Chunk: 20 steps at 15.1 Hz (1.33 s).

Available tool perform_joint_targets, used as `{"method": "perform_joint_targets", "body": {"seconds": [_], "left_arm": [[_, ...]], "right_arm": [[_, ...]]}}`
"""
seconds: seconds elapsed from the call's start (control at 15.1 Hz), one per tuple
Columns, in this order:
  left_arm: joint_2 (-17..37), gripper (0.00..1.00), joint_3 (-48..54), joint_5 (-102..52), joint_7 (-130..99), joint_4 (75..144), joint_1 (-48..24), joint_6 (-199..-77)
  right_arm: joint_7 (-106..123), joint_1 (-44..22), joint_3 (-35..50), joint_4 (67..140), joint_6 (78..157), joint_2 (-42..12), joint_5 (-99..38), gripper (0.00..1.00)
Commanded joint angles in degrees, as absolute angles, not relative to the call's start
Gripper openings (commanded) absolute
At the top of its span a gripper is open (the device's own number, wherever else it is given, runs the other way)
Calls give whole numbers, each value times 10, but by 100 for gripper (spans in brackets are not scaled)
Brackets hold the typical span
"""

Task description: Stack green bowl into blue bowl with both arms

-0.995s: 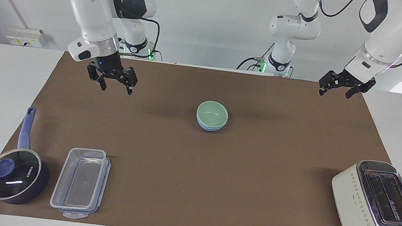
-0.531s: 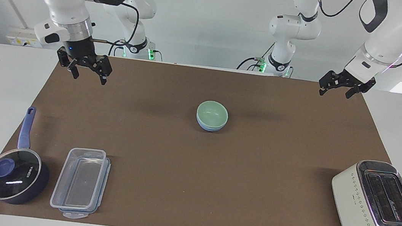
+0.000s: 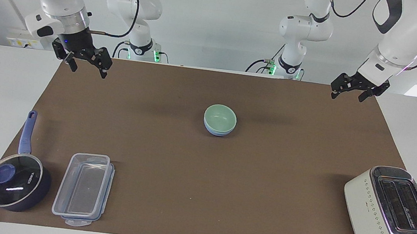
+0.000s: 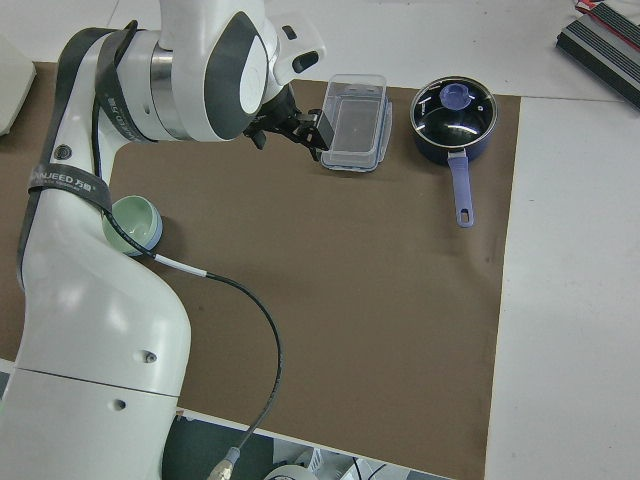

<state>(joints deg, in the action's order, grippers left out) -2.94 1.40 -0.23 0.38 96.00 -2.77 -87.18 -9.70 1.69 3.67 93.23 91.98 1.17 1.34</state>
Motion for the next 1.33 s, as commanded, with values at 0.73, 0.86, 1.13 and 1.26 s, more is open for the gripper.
{"method": "perform_joint_targets", "body": {"seconds": [0.73, 0.86, 1.13, 1.26], "left_arm": [[-35, 100, 9, 14, -2, 962, -37, -875], [-35, 100, 9, 14, -3, 962, -37, -875], [-35, 100, 9, 14, -2, 962, -37, -875], [-35, 100, 9, 14, -2, 962, -37, -875]], "right_arm": [[-88, 24, 38, 954, 894, 25, 7, 100], [-88, 24, 38, 954, 895, 25, 7, 100], [-88, 22, 38, 954, 903, 25, 4, 100], [-86, 21, 38, 954, 908, 25, 0, 100]]}}
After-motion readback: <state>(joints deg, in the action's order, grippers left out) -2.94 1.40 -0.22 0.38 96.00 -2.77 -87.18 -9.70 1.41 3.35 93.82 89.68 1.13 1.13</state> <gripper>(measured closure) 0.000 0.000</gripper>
